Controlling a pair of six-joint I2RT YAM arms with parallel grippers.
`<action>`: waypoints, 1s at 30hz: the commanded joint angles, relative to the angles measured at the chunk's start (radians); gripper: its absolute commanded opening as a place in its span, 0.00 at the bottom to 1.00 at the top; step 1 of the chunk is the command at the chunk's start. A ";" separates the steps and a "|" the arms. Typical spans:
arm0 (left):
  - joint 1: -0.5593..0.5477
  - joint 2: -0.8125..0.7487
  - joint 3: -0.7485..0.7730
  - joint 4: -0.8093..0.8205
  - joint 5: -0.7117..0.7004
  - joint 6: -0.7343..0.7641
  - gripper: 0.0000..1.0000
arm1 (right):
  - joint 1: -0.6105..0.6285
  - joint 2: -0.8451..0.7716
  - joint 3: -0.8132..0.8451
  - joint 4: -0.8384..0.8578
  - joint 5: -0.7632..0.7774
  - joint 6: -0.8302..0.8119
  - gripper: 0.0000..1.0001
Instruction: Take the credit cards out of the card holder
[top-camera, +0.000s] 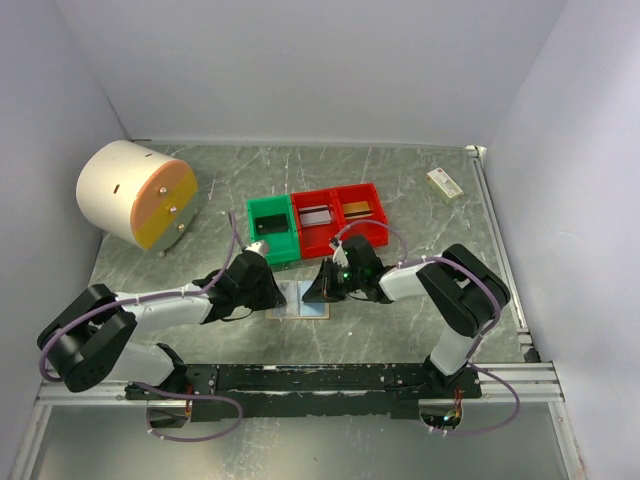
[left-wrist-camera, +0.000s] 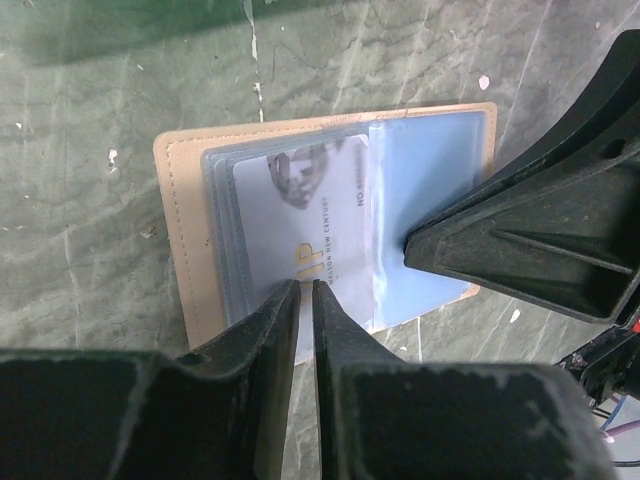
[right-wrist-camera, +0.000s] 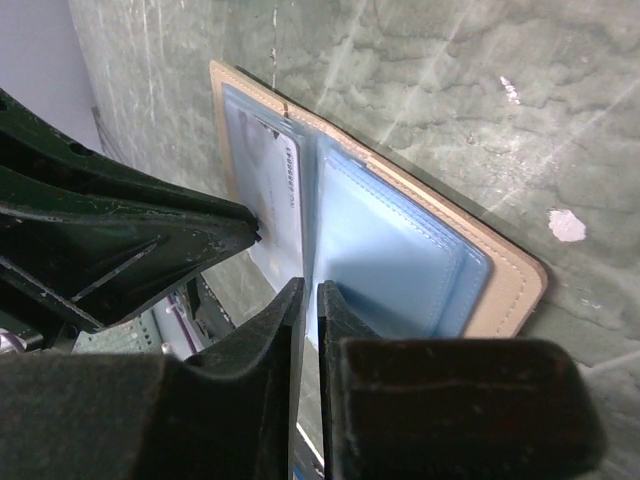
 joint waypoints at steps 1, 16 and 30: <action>-0.005 -0.002 -0.023 -0.099 -0.049 0.015 0.25 | 0.003 0.019 0.014 0.038 -0.033 0.006 0.13; -0.006 -0.062 -0.046 -0.107 -0.068 0.013 0.26 | 0.037 0.098 0.080 -0.006 -0.016 -0.012 0.21; -0.020 -0.016 -0.025 -0.137 -0.085 -0.001 0.22 | 0.028 0.044 0.049 0.023 -0.028 0.008 0.00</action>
